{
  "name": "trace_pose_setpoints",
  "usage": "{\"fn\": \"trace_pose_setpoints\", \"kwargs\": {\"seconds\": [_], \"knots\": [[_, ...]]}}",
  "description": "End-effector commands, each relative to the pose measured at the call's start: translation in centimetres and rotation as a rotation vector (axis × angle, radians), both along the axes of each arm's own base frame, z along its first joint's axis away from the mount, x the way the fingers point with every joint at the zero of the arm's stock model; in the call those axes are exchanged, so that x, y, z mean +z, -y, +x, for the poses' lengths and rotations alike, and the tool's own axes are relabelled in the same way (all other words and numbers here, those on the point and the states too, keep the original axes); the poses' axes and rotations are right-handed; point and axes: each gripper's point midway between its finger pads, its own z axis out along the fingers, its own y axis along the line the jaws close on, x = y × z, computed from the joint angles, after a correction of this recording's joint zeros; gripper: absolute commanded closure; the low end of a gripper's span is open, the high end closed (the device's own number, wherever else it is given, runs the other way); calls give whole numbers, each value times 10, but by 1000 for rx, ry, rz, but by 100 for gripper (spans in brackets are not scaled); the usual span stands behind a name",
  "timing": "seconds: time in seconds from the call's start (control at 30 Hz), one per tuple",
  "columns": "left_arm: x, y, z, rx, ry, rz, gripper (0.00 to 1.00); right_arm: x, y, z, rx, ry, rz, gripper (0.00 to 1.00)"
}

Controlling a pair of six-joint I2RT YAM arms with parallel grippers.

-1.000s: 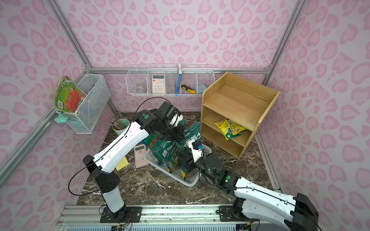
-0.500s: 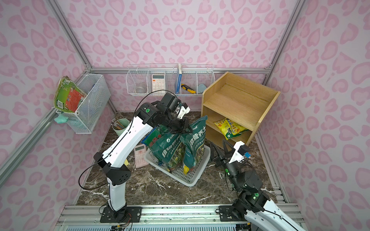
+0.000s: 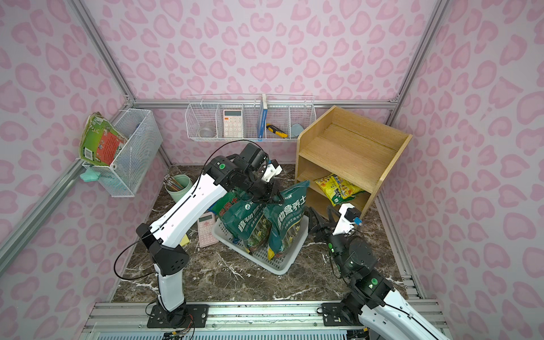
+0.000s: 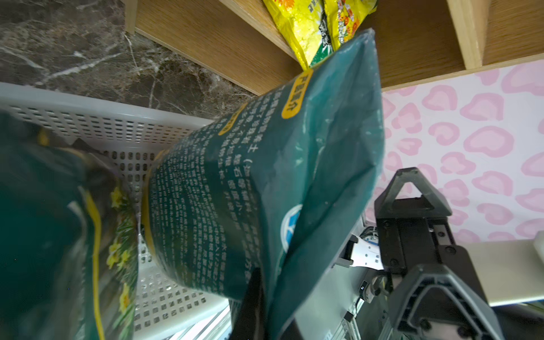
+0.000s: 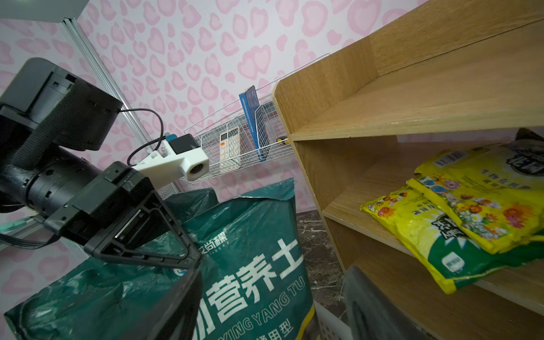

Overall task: Take down the fertilizer bag from the shelf
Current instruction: Adjust the fertilizer bag in the storage box.

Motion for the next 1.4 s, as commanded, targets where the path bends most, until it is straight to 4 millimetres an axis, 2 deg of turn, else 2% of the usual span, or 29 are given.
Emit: {"fn": "trace_pose_setpoints", "kwargs": {"seconds": [0.0, 0.1, 0.17, 0.3, 0.43, 0.53, 0.63, 0.73, 0.83, 0.97, 1.0, 1.1, 1.13, 1.3, 1.37], "knots": [[-2, -27, 35, 64, 117, 15, 100, -8, -1, 6, -9, -47, 27, 23], [-16, -80, 61, 208, 190, 171, 100, -27, -19, 15, 46, -104, 21, 24], [-19, -108, 72, 265, 267, 298, 100, -42, -40, 21, 111, -148, 0, 30], [-31, -127, 81, 278, 314, 430, 100, -75, -82, 28, 235, -239, -41, 39], [-49, -163, 98, 368, 355, 649, 100, -102, -122, 28, 260, -286, -171, 43], [-61, -161, 102, 346, 325, 667, 100, -124, -147, 30, 305, -340, -220, 46], [-62, -151, 101, 330, 304, 619, 100, -151, -162, 37, 322, -404, -276, 48], [-54, -149, 100, 331, 320, 597, 100, -174, -174, 44, 328, -487, -329, 50], [-39, -149, 98, 342, 348, 561, 100, -192, -177, 48, 313, -539, -363, 51], [-17, -144, 89, 347, 355, 481, 100, -190, -173, 49, 298, -528, -359, 51], [-14, -145, 87, 353, 355, 477, 91, -186, -172, 48, 299, -515, -353, 51], [-11, -156, 82, 393, 338, 514, 52, -173, -170, 46, 308, -470, -347, 45], [-9, -162, 81, 417, 329, 537, 49, -169, -168, 47, 304, -459, -347, 42], [8, -182, 69, 501, 326, 564, 48, -142, -157, 48, 275, -391, -343, 28], [18, -187, 63, 524, 327, 544, 40, -120, -145, 49, 234, -344, -340, 25]]}}
